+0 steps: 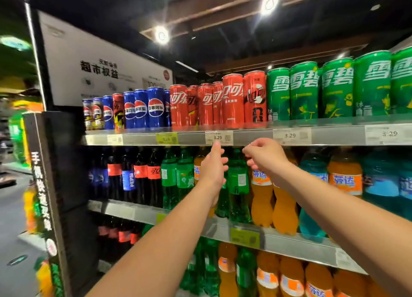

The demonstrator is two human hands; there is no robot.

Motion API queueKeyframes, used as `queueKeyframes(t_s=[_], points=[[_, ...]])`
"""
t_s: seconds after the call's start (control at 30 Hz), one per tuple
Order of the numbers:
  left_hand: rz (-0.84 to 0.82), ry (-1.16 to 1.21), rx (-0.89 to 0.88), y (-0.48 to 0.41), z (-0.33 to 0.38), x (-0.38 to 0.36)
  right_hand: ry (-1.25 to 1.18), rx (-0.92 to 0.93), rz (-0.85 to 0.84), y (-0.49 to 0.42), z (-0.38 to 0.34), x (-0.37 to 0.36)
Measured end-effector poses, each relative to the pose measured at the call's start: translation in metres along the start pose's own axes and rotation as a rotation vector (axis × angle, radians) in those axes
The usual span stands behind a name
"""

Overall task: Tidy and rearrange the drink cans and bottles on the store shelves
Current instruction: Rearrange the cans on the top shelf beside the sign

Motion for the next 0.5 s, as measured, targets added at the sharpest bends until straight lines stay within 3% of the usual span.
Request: queueKeyframes(t_s=[0.5], points=[[0.165, 0.0, -0.094, -0.021, 0.028, 0.11, -0.103, 0.135, -0.159, -0.02, -0.055, -0.12]])
Point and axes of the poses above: each hand's wrist, its own y-axis away from the middle knuckle, its own x-axis out of the back of the hand, z = x × y, the point moved 2 cm from there along -y, towards the middle knuckle, and after that the axes turned 10 degrees about x, right-handed, at the moved point
